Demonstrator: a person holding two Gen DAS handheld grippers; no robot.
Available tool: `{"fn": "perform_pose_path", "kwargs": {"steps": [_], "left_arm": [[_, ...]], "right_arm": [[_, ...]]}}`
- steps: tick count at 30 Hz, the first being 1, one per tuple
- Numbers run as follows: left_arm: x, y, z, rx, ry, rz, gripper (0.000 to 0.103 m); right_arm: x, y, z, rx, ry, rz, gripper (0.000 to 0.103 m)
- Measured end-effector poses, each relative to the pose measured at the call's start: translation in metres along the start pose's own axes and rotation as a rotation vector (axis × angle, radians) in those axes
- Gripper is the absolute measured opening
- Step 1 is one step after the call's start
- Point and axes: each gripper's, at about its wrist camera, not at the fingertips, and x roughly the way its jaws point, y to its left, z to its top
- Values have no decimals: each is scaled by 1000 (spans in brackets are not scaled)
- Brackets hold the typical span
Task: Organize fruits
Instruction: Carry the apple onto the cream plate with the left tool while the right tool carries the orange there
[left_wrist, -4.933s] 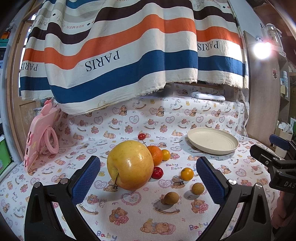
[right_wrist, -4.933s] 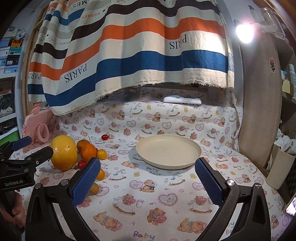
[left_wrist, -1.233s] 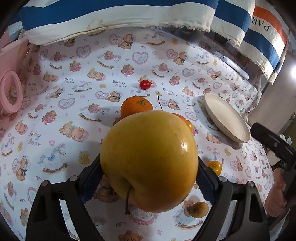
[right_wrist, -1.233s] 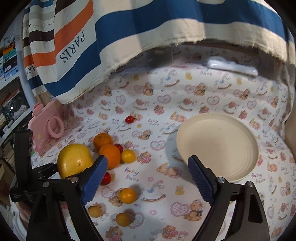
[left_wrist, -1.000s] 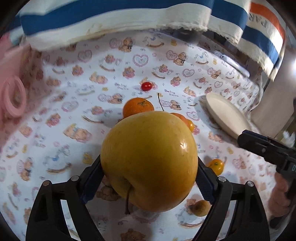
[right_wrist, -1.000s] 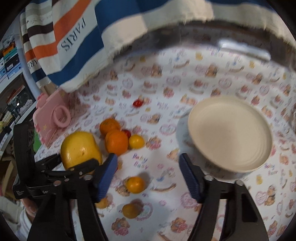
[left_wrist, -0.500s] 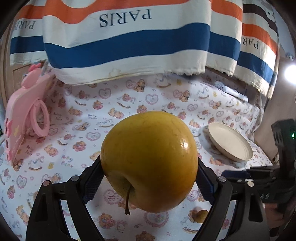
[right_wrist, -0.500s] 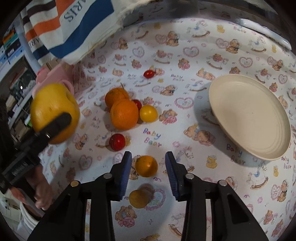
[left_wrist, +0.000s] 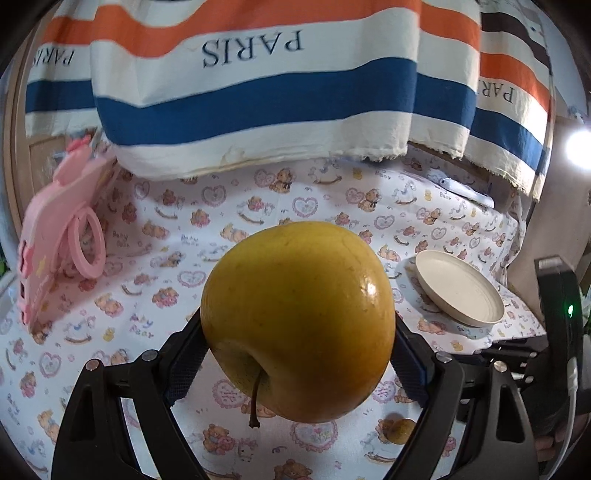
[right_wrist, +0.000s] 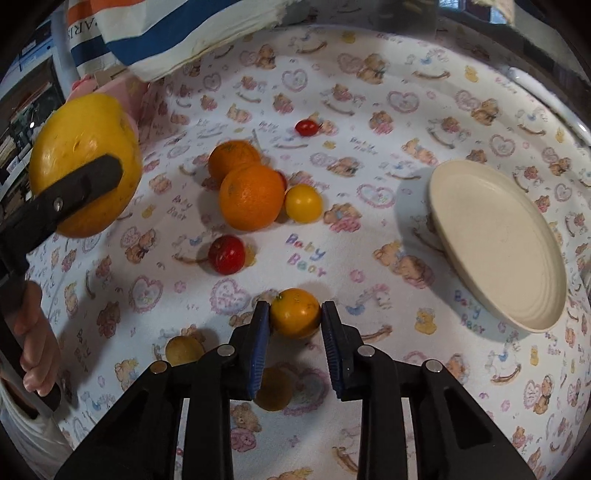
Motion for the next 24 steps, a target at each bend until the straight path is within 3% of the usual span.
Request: {"fn": "perform_pose_path", "kwargs": {"steps": [6,12,16,20,24], "left_arm": [[-16,-12,16,22,-39,-25,88],[-41,-41,52,67,-100,-96,88],[-45,-73,78,100,-149,-136,88],[-30,-110,101,125,-149,-237,88],[-10,-142,111,122,-170,-323,88]], "right_arm": [[-34,-28,14,112,-111,-58,29],[-99,-56,31,127,-273,-141,29],[-132,-91,44,208,-379,-170,29],[-139,-124,47,254,-443,-227,29],[-124,-162,39,333,-434,-267,29]]}}
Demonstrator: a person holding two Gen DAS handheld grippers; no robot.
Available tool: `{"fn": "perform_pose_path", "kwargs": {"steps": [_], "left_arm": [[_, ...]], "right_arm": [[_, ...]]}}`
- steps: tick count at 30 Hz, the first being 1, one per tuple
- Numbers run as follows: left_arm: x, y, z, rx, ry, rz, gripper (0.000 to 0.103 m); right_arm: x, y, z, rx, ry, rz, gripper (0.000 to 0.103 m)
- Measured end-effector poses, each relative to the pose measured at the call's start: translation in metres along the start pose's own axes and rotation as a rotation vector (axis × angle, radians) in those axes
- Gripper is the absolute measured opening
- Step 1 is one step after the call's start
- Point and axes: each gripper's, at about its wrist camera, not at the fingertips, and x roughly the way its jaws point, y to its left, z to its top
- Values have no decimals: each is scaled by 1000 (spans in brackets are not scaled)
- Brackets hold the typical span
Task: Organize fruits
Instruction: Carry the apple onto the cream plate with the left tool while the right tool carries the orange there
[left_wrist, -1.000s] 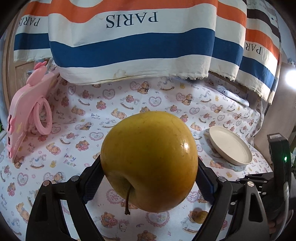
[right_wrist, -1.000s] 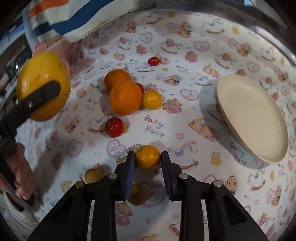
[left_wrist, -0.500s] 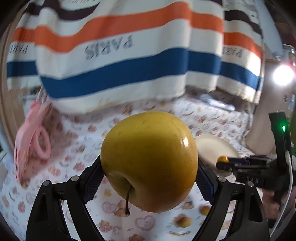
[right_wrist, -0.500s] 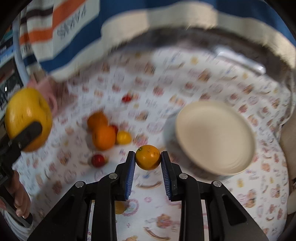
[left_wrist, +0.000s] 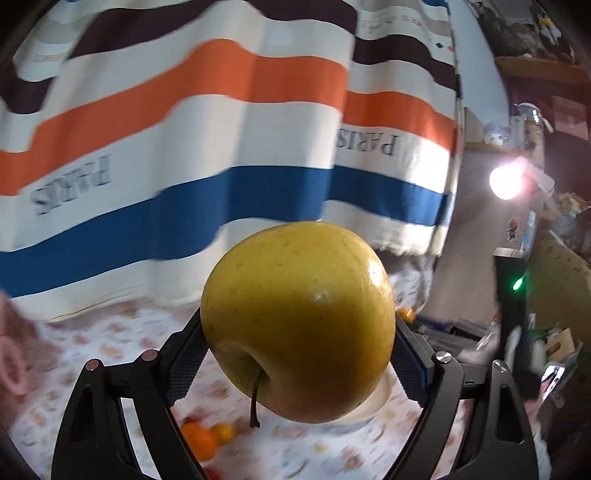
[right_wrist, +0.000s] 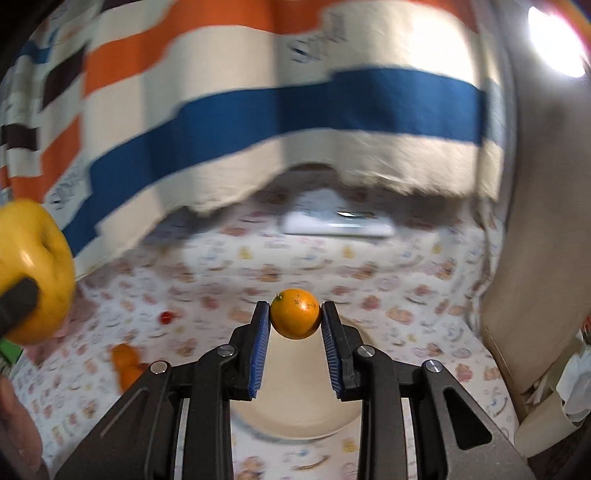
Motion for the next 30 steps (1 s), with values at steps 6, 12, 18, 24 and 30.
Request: {"fn": "perform_pose_path", "kwargs": {"steps": [6,12,18,24,30], "left_arm": [[59,-23,4,18,15,-59,88],[118,-25,-21,-21,136,-115,88],[150,-28,-47,71,221,-36,88],[174,-14,-64,43,303,-15,88],[184,-11,-75,35,350,-26,88]], "right_arm": [[39,-30,-17,59,67,-63,29],[62,-50,-29,108,107,-90,29],[87,-55,-40,115,185,-89,29],[100,-45,-50,67,237,-88,29],[109,-56,-53,109,276,-105,29]]}}
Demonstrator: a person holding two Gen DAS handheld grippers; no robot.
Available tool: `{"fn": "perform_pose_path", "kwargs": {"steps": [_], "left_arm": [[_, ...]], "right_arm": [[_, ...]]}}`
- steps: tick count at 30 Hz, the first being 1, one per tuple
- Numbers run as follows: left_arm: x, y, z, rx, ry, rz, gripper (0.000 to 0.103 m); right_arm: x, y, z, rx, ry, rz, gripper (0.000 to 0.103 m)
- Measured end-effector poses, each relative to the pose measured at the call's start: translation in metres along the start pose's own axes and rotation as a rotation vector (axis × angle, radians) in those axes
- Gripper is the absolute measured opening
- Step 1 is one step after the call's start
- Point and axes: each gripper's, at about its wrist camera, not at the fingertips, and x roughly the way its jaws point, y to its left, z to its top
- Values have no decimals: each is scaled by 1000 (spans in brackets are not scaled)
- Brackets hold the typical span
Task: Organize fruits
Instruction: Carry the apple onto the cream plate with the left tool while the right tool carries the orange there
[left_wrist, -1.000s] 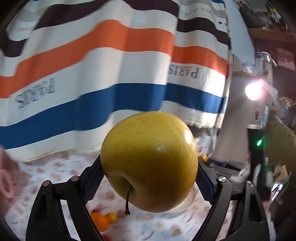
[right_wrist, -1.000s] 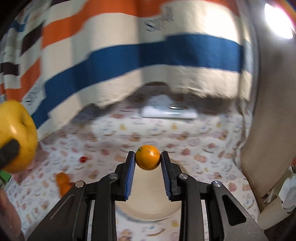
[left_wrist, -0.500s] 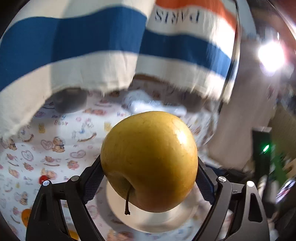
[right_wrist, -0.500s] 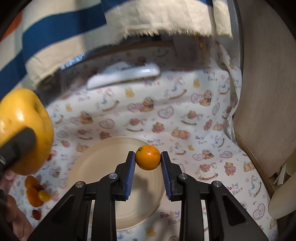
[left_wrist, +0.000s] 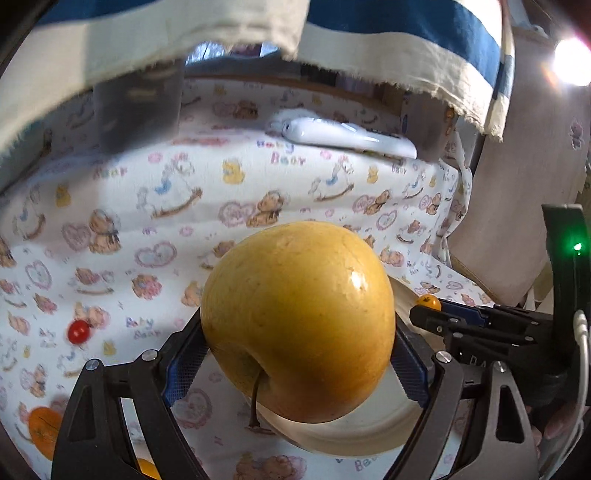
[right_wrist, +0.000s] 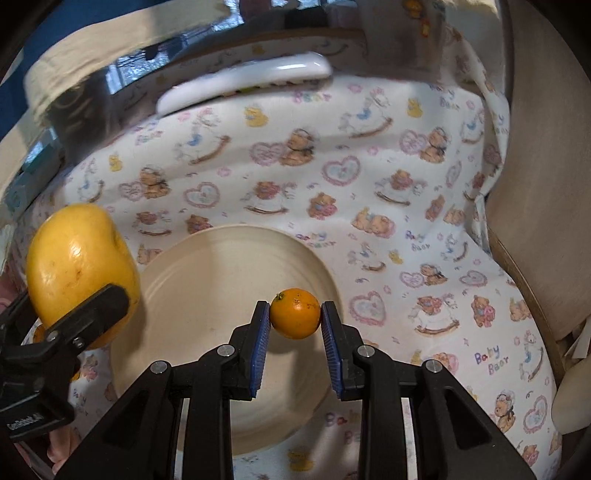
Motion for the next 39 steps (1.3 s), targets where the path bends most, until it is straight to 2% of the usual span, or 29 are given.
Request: {"fn": "perform_pose_path", "kwargs": {"steps": [6,11,13,18,27,30,33,36,38,39], "left_arm": [[9,3,-5,12,42,38,88],[19,19,-6,-64,112,-21,88],[17,20,-6,-75,107,-25,88],[18,10,-8,-19,110,12,88],[22,7,-8,6,127,15,90],[27,1,-11,19,162,-1,92],[24,1,-11,23,135,21,92],[24,3,-12,17,139,7,92],[20,2,-11,22,120,8,95],[18,2,-11,25,108,10,103]], "right_arm": [[4,-3,0,12,22,29,29],[7,-5,1,21,54,53,29],[7,-7,1,32,63,67,29],[9,-10,1,45,75,82,29],[2,-8,1,37,49,75,29],[-3,-6,1,29,35,62,29],[-3,-5,2,23,28,48,29],[1,-7,2,31,43,46,29],[2,-7,2,32,45,48,29],[2,-8,2,33,44,48,29]]}}
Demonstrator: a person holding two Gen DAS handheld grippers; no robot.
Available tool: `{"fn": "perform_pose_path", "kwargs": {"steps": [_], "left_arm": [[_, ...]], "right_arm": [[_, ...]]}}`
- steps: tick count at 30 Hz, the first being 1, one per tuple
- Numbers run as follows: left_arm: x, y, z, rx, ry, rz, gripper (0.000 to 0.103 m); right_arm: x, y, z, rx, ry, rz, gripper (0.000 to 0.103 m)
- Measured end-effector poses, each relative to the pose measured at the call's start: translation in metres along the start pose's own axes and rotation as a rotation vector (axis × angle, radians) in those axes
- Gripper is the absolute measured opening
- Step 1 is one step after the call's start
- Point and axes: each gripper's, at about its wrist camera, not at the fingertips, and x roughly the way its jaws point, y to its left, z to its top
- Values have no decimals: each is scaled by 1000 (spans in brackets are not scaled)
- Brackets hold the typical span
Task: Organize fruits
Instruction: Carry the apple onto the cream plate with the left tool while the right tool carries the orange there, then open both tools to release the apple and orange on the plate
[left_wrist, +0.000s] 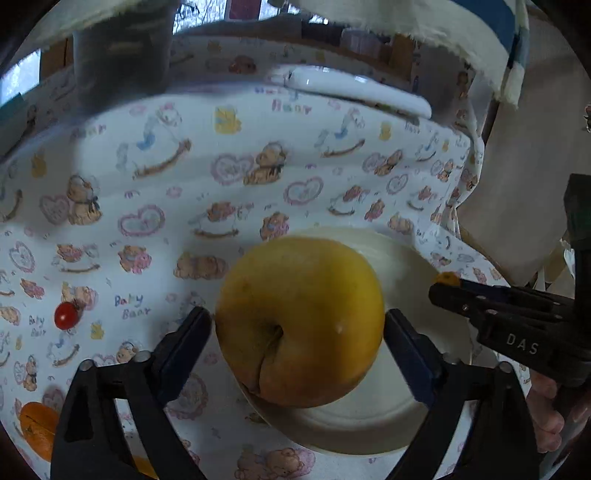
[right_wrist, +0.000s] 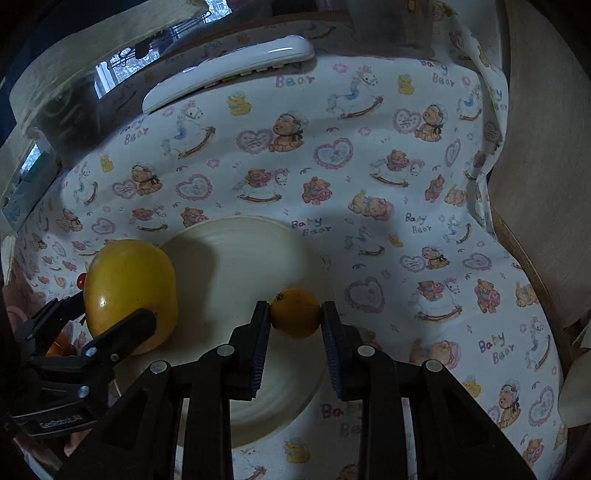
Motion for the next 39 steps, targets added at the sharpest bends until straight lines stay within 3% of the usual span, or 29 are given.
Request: {"fn": "perform_pose_path", "kwargs": {"steps": [6,11,14,21,24,34,37,39], "left_arm": [[-2,0,0,-2,-11,2,103],[-12,-2,2,0,-64,6,103],[-20,-5,3,20,-104,18,103],[-37,-6,8,26,-200,31,103],[-48,-3,12,17,-241,40,103],[-137,-4,28,21,-486,61,103],[-169,-2,26,37,-548,109,103],[-188,2,23,44,-568,151,103]], "right_arm": [[1,0,0,-6,-1,-3,29],[1,0,0,-10,2,-3,30],[0,0,0,-8,7,34,43],[-14,2,1,-13,-66,-27,48],[-24,0,3,1,-104,-28,56],[-58,21,0,-44,-233,-24,72],[-70,27,-3,-47,-289,-17,85],[-79,32,-6,-52,-329,-16,85]]}}
